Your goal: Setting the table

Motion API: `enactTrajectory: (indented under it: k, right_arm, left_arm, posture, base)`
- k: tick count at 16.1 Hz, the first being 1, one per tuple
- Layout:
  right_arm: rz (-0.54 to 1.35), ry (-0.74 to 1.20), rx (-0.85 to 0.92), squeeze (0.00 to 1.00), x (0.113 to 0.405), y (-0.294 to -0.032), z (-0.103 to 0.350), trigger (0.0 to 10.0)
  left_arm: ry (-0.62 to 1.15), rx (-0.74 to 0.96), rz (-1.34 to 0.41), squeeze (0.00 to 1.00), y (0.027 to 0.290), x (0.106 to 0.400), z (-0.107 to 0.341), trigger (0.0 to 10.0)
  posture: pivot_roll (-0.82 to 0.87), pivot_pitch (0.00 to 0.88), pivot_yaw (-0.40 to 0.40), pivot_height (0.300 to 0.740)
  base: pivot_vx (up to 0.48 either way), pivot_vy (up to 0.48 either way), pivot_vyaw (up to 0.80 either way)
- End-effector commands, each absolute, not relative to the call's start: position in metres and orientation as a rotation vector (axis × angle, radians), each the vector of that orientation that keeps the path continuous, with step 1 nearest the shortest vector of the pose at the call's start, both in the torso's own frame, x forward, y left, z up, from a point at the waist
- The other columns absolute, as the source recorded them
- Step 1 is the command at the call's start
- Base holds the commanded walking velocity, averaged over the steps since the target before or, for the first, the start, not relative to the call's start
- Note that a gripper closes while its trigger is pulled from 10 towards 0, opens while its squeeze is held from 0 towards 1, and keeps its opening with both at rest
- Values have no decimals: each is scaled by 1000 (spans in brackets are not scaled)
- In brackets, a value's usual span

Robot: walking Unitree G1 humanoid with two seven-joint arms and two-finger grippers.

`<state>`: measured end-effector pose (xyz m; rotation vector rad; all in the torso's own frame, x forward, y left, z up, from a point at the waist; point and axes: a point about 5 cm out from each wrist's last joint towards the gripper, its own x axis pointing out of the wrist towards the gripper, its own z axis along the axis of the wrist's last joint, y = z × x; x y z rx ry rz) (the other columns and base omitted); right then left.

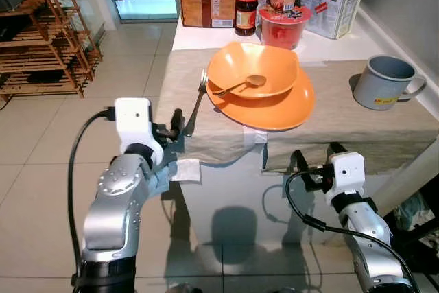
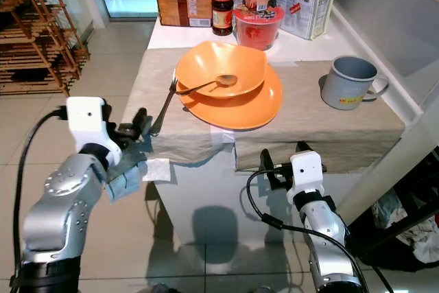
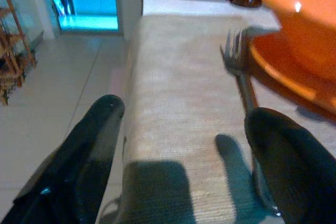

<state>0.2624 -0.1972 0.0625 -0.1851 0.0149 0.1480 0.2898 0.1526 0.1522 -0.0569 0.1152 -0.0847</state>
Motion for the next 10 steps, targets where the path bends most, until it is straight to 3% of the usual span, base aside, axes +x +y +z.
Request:
enactTrajectory:
  k: [1,10]
  right_arm:
    - [146,2,-197,0,262,-200,65,10000]
    - [129,-5,-214,0,236,-211,73,10000]
  left_arm:
    - [135,-46,-53,0,157,294,151,10000]
    - [71,-42,-63,0,156,340,171,10000]
  posture:
    - [-75,0,60,740]
    - [-135,0,54,740]
  base:
    - [0,0,0]
    - [0,0,0]
